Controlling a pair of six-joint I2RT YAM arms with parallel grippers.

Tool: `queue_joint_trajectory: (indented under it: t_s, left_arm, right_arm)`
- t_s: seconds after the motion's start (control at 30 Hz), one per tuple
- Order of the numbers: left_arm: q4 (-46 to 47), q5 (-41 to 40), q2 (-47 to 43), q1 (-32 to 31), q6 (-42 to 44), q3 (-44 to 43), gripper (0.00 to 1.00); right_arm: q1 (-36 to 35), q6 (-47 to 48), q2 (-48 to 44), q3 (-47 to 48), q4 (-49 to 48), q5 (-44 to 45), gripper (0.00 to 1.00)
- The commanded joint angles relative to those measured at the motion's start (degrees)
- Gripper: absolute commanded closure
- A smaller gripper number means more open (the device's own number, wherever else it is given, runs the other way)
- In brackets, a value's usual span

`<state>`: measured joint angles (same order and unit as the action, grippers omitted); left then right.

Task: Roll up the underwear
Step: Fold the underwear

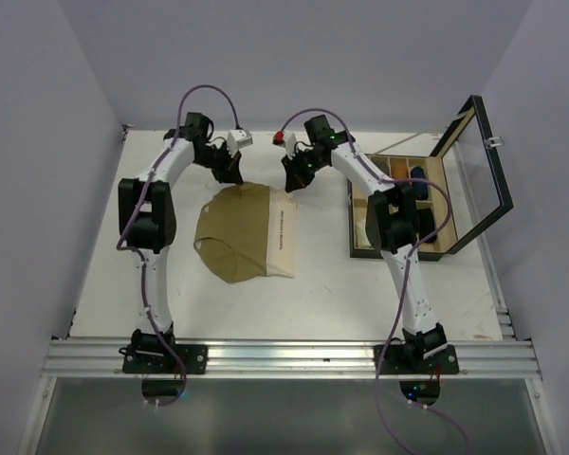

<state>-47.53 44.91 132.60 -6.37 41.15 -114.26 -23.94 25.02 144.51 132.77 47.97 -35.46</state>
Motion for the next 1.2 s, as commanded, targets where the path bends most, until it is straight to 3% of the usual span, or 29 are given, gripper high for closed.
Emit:
queue_joint_trajectory:
  t_s: [0.0, 0.13, 0.23, 0.6, 0.8, 1.07, 1.1, 1.13, 1.17]
  left_arm:
    - [2.26, 1.24, -12.32, 0.48, 0.25, 8.22, 1.0]
    - [7.26, 1.06, -22.01, 0.4, -2.55, 18.26, 1.0]
    - [7.71, 0.71, -28.25, 0.22, -3.88, 24.24, 1.0]
    - [7.62, -3.86, -46.18, -0.92, -5.11, 47.78, 1.0]
    - [14.3, -7.64, -50.85, -2.15, -7.65, 61.58, 1.0]
    - [17.03, -8.87, -49.02, -3.29, -7.92, 67.41, 1.0]
    - [15.81, -8.35, -48.92, -3.38, -6.79, 67.15, 0.95]
    - [15.19, -7.82, -48.66, -3.38, -6.43, 66.89, 0.81]
    - [14.31, -7.38, -48.75, -3.47, -5.38, 66.01, 0.78]
  right_arm:
    - [0.04, -0.32, -10.29, -1.89, -1.74, -1.89, 1.0]
    - [-1.1, 1.43, -15.91, -7.86, -0.25, -3.99, 1.0]
    - [-2.77, 6.26, -20.48, -14.01, 1.6, -4.79, 1.0]
    - [-8.22, 10.67, -34.02, -36.95, -1.64, -1.98, 1.0]
    - [-9.8, 10.49, -35.35, -43.38, -4.81, -0.13, 1.0]
    - [-12.53, 11.19, -36.23, -50.24, -7.01, 0.48, 1.0]
    - [-13.23, 11.46, -36.31, -50.68, -6.92, 0.48, 0.95]
    - [-13.32, 12.16, -36.4, -51.12, -6.05, 0.4, 0.88]
    - [-13.5, 12.42, -36.58, -51.03, -5.35, 0.05, 0.81]
